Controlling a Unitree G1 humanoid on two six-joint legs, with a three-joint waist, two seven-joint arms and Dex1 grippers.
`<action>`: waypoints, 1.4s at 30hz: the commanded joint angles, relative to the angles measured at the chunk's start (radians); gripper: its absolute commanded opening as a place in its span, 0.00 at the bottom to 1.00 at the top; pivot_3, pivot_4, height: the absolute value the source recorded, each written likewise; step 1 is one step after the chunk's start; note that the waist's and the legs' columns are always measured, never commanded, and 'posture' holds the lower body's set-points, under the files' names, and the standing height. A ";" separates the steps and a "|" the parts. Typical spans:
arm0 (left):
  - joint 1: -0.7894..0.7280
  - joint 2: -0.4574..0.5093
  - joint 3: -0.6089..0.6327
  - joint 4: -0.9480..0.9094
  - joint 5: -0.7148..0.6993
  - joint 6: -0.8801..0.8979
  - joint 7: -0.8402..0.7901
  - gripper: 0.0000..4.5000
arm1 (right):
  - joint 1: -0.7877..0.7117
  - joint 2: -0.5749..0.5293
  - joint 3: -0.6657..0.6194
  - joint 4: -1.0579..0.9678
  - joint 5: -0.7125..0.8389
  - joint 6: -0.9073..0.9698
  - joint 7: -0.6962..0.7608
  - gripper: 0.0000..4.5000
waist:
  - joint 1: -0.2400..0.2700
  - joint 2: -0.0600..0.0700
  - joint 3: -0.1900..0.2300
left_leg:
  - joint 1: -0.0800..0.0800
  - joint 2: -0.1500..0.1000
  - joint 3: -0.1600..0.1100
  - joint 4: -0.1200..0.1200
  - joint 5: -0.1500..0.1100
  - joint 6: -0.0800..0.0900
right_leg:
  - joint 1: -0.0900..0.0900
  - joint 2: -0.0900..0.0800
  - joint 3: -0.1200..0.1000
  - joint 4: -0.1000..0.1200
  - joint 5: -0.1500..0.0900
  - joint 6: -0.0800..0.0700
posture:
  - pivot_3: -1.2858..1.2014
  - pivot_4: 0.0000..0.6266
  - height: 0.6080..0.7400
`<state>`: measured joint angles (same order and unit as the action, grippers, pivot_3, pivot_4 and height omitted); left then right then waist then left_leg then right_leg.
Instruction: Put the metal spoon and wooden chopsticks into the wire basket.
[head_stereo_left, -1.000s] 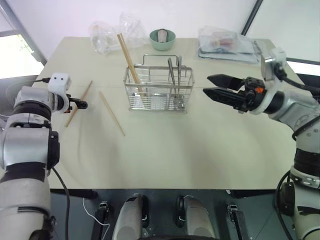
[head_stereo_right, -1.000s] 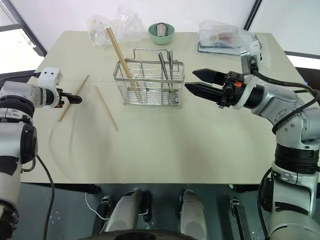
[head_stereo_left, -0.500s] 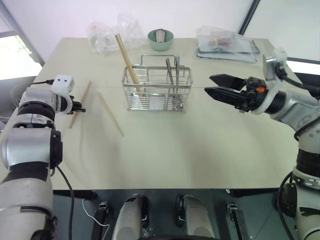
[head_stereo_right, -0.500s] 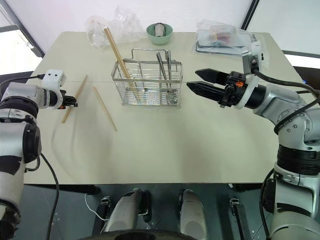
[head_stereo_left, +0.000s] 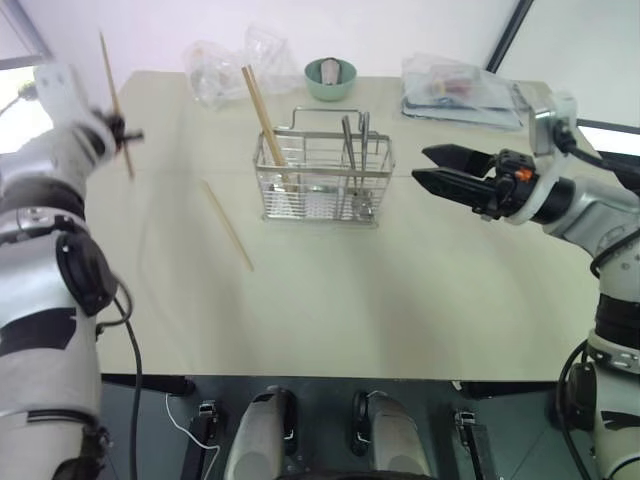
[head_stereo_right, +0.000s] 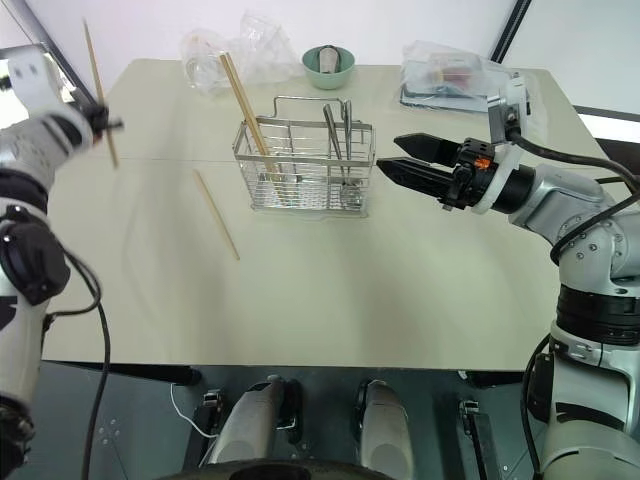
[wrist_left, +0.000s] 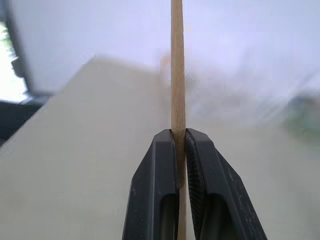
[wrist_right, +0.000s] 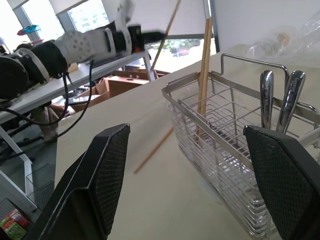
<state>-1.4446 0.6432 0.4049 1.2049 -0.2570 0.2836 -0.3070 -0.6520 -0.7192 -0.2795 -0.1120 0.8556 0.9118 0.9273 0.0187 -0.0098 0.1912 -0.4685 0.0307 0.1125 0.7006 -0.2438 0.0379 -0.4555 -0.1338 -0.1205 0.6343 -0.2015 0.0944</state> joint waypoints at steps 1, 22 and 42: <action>-0.045 -0.124 0.083 -0.247 -0.170 0.019 -0.008 0.02 | -0.017 -0.011 -0.021 -0.027 0.031 0.002 -0.010 0.83 | -0.005 0.000 0.000 | 0.000 0.000 0.001 0.000 0.000 0.000 | 0.000 0.000 0.000 -0.001 0.000 0.001 | 0.52 0.24 0.75; 0.251 -0.434 -0.120 -0.864 -0.222 0.206 0.049 0.02 | 0.084 -0.017 -0.089 -0.119 0.113 0.015 -0.137 0.83 | -0.011 0.000 0.000 | 0.008 0.001 0.002 -0.002 0.000 0.001 | 0.007 0.002 0.002 -0.002 0.000 0.001 | 0.52 0.24 0.75; 0.535 -0.477 -0.292 -1.178 -0.107 0.247 0.110 0.02 | 0.078 -0.010 -0.067 -0.092 0.112 -0.019 -0.152 0.83 | -0.005 0.001 0.000 | 0.008 0.000 0.000 -0.001 0.000 0.001 | 0.009 0.002 0.001 -0.002 0.000 0.001 | 0.52 0.24 0.75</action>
<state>-0.8943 0.1650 0.1237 0.0841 -0.3787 0.5705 -0.1960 -0.5612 -0.7244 -0.3287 -0.1923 0.9555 0.9101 0.7719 0.0134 -0.0092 0.1909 -0.4600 0.0311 0.1125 0.6995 -0.2441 0.0390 -0.4460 -0.1320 -0.1195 0.6318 -0.2010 0.0952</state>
